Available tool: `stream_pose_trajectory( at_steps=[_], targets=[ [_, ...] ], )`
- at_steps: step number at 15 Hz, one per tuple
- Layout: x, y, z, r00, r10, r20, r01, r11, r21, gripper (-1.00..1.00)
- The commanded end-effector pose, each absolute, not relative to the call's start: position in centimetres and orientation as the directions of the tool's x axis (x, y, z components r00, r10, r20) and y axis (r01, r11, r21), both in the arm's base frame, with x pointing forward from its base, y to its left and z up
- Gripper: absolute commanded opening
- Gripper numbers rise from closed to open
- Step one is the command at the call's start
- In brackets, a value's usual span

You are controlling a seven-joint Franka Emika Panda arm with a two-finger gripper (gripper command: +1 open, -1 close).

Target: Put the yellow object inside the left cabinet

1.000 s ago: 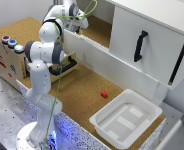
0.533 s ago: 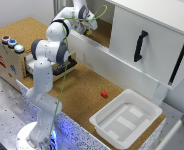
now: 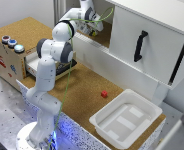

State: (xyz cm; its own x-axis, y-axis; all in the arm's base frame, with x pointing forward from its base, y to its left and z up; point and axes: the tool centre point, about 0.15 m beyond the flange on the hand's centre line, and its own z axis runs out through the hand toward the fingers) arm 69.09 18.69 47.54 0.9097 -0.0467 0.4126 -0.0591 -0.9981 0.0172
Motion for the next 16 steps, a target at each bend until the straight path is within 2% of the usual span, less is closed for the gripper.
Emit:
stream_pose_trajectory(
  at_steps=[1, 5, 8, 11, 16],
  targets=[
    [67.6, 18.8, 49.6, 0.921, -0.017, 0.388, -0.049, -0.996, 0.074, 1.0],
    [62.6, 19.1, 50.7, 0.885, -0.033, 0.465, -0.053, -0.998, 0.029, 1.0],
    [58.6, 19.5, 51.1, 0.877, -0.041, 0.479, -0.046, -0.999, -0.002, 1.0],
    [54.7, 20.0, 50.3, 0.894, -0.057, 0.445, -0.031, -0.997, -0.064, 1.0],
    [47.7, 23.1, 48.7, 0.933, 0.014, 0.36, 0.026, -0.999, -0.029, 1.0]
  ],
)
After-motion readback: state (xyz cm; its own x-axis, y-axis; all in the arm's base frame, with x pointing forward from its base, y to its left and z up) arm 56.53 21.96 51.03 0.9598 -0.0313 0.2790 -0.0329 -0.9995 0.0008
